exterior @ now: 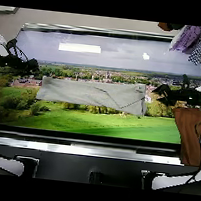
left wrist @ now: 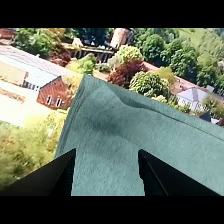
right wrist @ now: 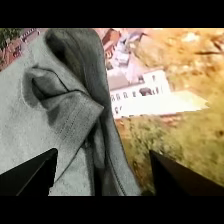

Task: Fold the clothes and pants, and hang the long-sleeved shirts on hangers.

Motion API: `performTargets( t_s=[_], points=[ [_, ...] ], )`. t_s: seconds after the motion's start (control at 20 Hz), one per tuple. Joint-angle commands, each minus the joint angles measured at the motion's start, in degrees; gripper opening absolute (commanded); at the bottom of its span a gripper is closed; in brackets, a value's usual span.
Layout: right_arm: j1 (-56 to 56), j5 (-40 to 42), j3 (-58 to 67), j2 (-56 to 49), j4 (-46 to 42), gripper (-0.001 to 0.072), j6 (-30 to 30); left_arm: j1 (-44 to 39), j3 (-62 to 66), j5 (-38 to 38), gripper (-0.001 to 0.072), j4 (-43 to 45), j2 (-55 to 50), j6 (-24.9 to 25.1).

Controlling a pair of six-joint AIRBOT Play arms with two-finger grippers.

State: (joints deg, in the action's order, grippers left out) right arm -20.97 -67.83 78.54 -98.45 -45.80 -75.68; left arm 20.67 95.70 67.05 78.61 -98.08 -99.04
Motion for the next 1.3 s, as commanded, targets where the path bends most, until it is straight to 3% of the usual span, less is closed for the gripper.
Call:
performTargets(
  t_s=[0.0,0.35,0.5,0.6,0.65,0.7,0.75,1.05,1.25],
  points=[
    [-0.9,-4.5,0.31,-4.37,5.9,0.065,6.93,-0.39,0.11,1.97,0.0448,0.79,0.98,0.0],
    [4.55,-1.53,0.31,-9.68,7.72,0.0645,9.01,-1.11,0.11,1.99,0.0448,0.94,0.92,-0.02],
    [8.07,-0.81,0.31,-9.75,7.67,0.0458,9.97,-1.11,0.11,2.01,0.0448,0.92,0.92,-0.02],
    [9.51,-0.9,0.31,-9.35,7.61,0.0156,9.94,-1.18,0.11,1.99,0.0446,-1.01,0.87,-0.02],
    [9.7,-0.9,0.33,-8.39,7.45,0.0072,9.84,-1.36,0.09,1.99,0.0396,-2.95,0.76,-0.02],
    [9.68,-0.61,0.33,-6.86,6.47,0.0044,8.98,-1.75,0.04,1.99,0.018,-5.16,0.68,0.0],
    [9.68,-0.39,0.76,-4.68,3.15,0.0032,6.19,-2.43,-0.02,1.92,0.0022,-7.17,0.48,-0.04],
    [9.68,-13.75,13.84,6.49,-20.39,0.0031,-11.28,-15.74,-0.02,-3.1,0.0015,-23.85,-5.62,-0.31],
    [9.68,-20.65,20.15,10.8,-25.49,0.0031,-15.32,-30.49,0.04,-12.66,0.0015,-32.11,-11.26,-4.52]
  ],
)
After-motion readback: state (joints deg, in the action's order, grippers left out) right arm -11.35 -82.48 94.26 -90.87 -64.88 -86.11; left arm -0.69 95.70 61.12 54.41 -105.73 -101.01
